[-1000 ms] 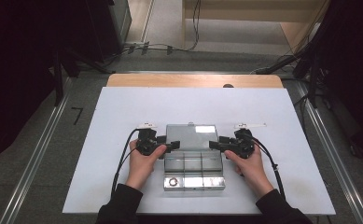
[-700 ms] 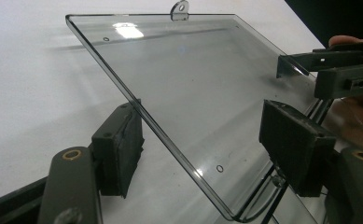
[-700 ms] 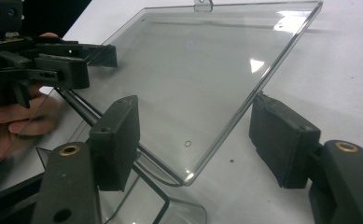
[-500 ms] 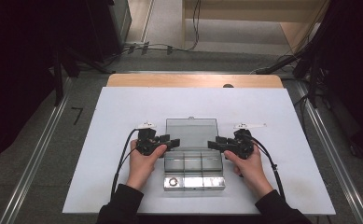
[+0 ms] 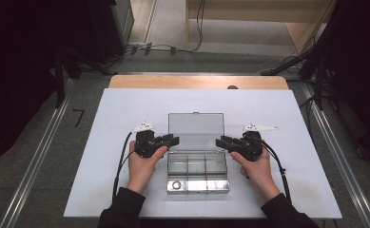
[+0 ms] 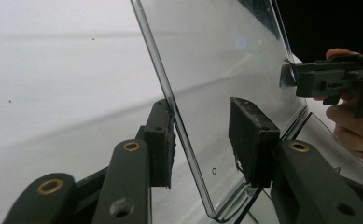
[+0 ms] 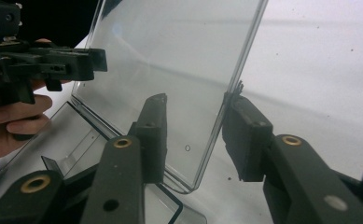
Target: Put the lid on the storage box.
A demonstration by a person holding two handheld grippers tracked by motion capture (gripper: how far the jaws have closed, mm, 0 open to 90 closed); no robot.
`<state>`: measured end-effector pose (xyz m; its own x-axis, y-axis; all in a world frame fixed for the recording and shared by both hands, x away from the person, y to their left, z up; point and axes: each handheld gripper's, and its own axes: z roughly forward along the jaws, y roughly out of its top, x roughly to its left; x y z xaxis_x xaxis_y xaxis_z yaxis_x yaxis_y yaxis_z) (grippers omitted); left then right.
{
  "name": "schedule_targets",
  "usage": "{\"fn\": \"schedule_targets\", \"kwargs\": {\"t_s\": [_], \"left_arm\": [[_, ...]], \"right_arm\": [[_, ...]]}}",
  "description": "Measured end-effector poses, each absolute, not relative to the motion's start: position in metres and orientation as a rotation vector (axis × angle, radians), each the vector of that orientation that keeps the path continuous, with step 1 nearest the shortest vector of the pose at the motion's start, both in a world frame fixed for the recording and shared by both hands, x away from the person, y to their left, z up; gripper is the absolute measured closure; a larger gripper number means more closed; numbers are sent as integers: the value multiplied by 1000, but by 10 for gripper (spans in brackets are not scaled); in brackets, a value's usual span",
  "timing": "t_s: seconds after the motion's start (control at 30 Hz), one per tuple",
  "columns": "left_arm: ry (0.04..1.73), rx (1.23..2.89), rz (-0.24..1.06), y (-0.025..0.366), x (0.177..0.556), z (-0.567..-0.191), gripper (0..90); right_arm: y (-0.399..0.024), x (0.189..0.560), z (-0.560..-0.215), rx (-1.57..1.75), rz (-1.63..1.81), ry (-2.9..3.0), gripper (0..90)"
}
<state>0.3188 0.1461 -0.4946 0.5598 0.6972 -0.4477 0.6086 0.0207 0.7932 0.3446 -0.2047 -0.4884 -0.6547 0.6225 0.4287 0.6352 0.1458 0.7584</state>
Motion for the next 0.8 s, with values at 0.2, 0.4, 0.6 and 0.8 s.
{"fn": "schedule_targets", "kwargs": {"t_s": [0.2,0.4,0.6,0.8], "left_arm": [[1079,1651,104,150,315,-490,669],[1047,1643,102,152,312,-487,710],[1006,1652,107,154,310,-484,739],[992,1652,117,154,309,-482,732]], "right_arm": [[-206,340,-483,-1282,-1612,-2399,662],[-208,335,-480,-1262,-1652,-2434,737],[-209,331,-479,-1231,-1683,-2480,757],[-209,328,-479,-1206,-1708,-2513,764]]}}
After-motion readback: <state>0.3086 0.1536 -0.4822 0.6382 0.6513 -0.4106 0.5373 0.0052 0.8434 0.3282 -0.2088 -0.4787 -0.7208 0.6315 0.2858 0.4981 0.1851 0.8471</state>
